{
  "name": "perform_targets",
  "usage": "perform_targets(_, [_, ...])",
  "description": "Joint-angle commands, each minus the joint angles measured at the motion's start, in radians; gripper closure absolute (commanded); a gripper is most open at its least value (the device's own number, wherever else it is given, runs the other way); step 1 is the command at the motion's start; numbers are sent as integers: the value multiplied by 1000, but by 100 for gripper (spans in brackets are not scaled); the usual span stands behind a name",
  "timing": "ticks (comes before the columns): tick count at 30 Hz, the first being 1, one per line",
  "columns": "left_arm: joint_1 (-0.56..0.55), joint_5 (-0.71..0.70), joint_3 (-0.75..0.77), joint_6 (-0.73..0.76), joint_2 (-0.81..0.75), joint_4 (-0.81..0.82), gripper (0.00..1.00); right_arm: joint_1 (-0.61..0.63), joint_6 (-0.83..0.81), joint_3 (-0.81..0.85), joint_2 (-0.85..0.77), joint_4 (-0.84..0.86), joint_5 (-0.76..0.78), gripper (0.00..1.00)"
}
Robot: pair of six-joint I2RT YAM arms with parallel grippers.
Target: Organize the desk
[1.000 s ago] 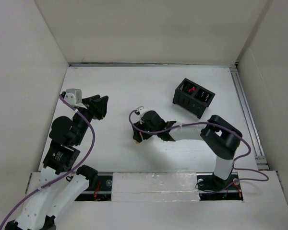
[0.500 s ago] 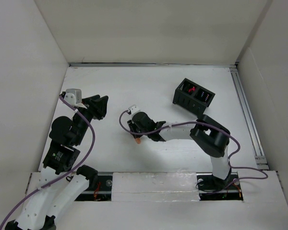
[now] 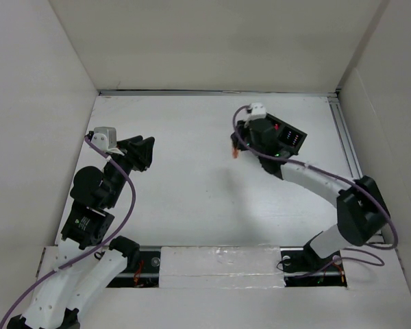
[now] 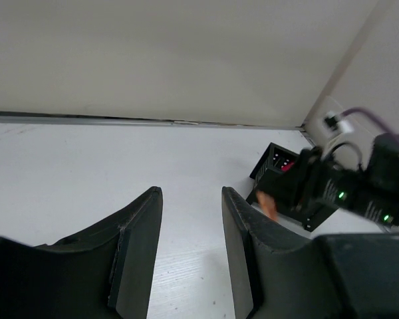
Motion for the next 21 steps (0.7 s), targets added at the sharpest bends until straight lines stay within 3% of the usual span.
perform_targets(1, [-3,5,-11,-1,-4,43,63,-155,-8,-9,-121,76,76,84])
perform_targets(9, [-3,5,-10,0,-2,42,63,-473,-17,-43,-224,140,173,82])
perform_targets(21, [-3,-20,-10,8,-10,43,63,-543,-25,-37,-104,132,226,81])
